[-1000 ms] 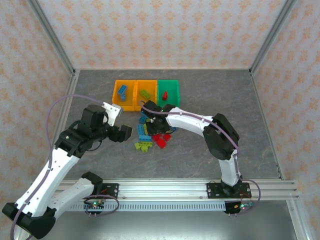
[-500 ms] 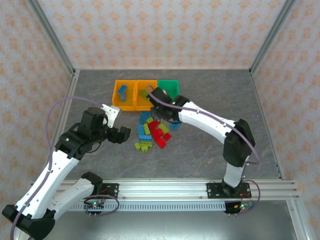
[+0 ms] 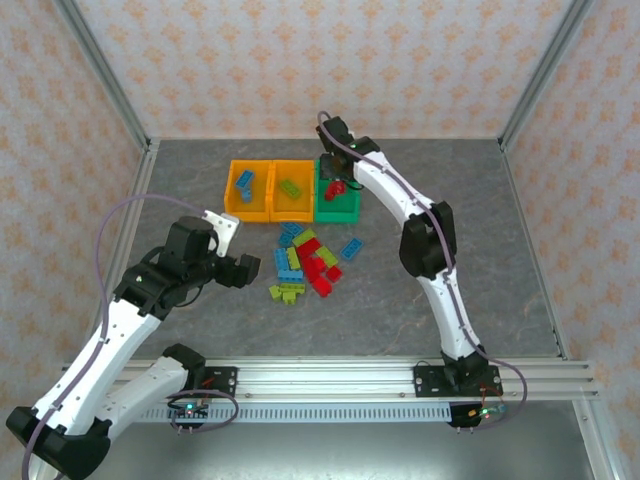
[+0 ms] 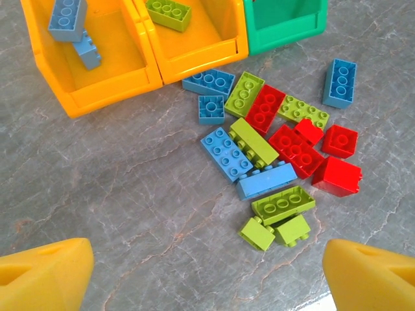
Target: Sort the legos into containers by color
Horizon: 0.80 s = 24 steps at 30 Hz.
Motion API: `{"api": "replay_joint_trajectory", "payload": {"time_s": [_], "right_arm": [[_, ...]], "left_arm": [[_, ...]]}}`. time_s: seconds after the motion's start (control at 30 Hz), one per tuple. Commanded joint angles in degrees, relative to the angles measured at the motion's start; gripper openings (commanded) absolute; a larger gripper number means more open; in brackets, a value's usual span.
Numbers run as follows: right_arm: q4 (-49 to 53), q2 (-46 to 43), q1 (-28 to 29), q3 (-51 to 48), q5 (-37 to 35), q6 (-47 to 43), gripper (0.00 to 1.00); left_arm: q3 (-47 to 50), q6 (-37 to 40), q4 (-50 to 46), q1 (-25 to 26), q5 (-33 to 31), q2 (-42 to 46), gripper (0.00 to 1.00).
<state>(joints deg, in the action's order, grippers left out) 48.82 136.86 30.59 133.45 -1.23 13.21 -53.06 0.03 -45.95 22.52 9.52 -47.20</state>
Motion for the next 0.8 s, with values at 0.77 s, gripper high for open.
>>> {"api": "replay_joint_trajectory", "payload": {"time_s": [0.77], "right_arm": [[-3.09,-63.77,11.86,-61.19,20.28,15.43,0.88]], "left_arm": [[9.10,-52.79,7.46,9.47,0.43,-15.81,0.69]]}}
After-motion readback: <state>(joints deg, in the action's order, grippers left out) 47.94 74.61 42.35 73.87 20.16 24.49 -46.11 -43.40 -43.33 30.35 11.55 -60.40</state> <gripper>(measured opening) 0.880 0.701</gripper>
